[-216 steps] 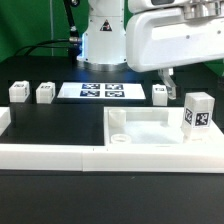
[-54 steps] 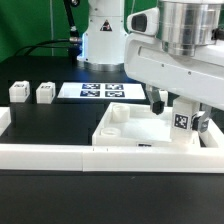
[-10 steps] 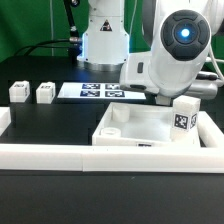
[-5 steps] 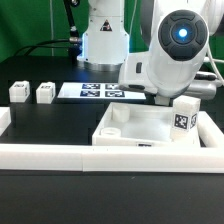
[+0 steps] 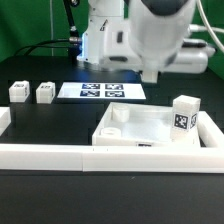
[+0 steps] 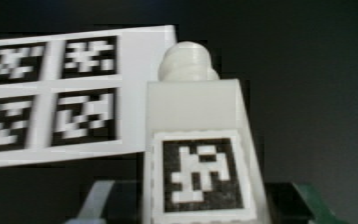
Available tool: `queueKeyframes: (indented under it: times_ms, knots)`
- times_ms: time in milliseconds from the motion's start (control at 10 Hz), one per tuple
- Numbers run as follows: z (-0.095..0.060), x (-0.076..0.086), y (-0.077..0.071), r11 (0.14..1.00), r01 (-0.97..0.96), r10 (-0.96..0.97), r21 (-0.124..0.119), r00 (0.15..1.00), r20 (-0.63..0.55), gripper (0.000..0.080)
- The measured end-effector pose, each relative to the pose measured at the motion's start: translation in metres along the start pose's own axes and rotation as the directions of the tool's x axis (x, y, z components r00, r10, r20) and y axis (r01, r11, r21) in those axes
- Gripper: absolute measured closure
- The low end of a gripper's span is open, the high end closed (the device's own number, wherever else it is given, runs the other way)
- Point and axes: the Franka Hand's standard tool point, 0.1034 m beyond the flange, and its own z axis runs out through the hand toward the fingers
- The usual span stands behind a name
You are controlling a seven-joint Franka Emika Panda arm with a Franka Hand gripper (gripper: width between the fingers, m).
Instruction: Assemble square table
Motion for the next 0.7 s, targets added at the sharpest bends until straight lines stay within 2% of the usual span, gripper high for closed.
queueKeyframes:
  times_ms: [100, 200, 300, 500, 600, 700]
  knots:
    - [-0.024, -0.006, 0.008, 0.999, 0.017, -0.019, -0.03, 0.998, -0.052, 0.0509]
    - [-0.02, -0.004, 0.005, 1.0, 0.013, -0.016, -0.025, 0.995, -0.097, 0.0509]
    - [-0.014, -0.004, 0.006, 1.0, 0.012, -0.014, -0.025, 0.996, -0.084, 0.0509]
    - [-0.026, 0.004, 0.005, 1.0, 0.018, -0.021, -0.02, 0.983, -0.184, 0.0509]
    - [-0.049, 0.01, 0.013, 0.999, 0.044, -0.049, -0.025, 0.966, -0.253, 0.0509]
    - [-0.084, 0.017, 0.021, 0.999, 0.043, -0.05, -0.03, 0.939, -0.341, 0.0509]
